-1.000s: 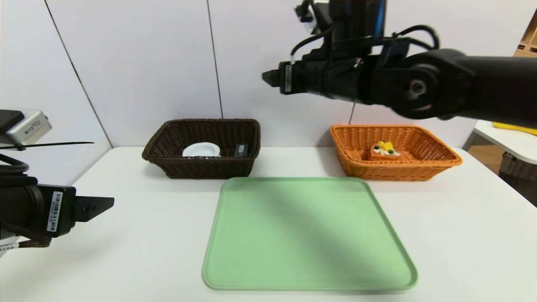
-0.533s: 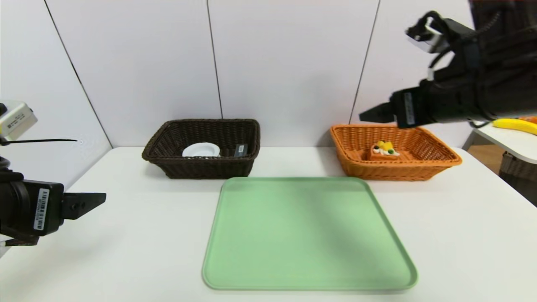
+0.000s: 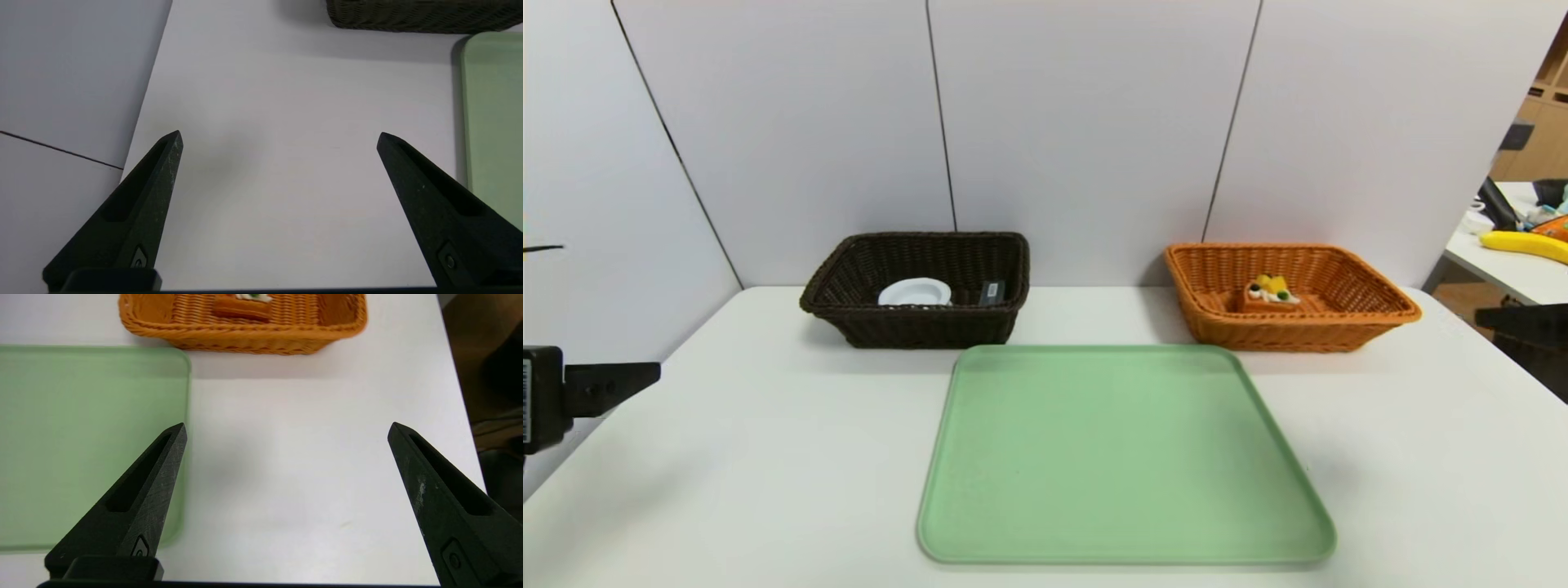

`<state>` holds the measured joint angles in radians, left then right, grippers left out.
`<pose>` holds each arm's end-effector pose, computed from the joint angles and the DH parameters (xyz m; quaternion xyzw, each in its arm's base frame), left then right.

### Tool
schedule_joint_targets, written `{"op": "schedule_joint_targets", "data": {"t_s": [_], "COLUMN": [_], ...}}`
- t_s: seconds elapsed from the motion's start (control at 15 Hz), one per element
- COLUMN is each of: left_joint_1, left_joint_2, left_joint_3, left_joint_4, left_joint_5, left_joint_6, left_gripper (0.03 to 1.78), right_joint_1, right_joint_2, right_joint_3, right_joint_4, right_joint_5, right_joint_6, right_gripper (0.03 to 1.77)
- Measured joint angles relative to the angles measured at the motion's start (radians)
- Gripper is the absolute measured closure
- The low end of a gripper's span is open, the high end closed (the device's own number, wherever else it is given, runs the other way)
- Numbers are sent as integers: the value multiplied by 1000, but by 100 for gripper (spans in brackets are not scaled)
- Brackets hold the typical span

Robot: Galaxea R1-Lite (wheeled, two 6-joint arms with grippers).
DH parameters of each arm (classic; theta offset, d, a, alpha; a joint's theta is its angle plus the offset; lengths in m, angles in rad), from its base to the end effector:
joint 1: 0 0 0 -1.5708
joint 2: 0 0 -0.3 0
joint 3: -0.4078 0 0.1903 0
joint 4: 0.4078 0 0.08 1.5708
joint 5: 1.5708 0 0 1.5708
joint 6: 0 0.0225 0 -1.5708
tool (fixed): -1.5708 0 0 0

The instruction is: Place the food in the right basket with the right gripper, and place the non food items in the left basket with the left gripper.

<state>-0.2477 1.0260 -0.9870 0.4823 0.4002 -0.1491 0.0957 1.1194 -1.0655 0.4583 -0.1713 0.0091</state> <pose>0.1082 -0.0183 0.2750 0.0100 0.2381 0.0916 0.9668 0.1364 0.0092 0.2858 -0.0293 0.2509 -0.0377 0.9668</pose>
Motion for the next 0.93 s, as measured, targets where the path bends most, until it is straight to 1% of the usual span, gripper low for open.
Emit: {"op": "schedule_joint_targets", "data": {"t_s": [0.13, 0.27, 0.53, 0.67, 0.8, 0.93], "left_joint_1": [50, 89, 116, 119, 121, 143], "left_joint_2": [-32, -74, -183, -257, -328, -408], "left_joint_3": [7, 25, 90, 133, 175, 221], "left_joint_4": [0, 0, -2, -2, -1, 2], "left_joint_5": [-1, -3, -6, -5, -1, 1], "left_joint_6": [-1, -3, -10, -4, -3, -1], "left_gripper": [12, 12, 12, 12, 12, 12], "right_joint_1": [-55, -77, -77, -65, -59, -60], "right_joint_2": [-96, -193, -402, -517, -611, -685], "right_joint_3": [62, 104, 178, 227, 278, 318], "right_joint_4": [0, 2, 30, 51, 58, 56], "right_joint_5": [11, 16, 19, 30, 35, 31], "right_joint_6": [2, 4, 1, 0, 2, 4], "right_gripper": [11, 11, 11, 11, 11, 11]}}
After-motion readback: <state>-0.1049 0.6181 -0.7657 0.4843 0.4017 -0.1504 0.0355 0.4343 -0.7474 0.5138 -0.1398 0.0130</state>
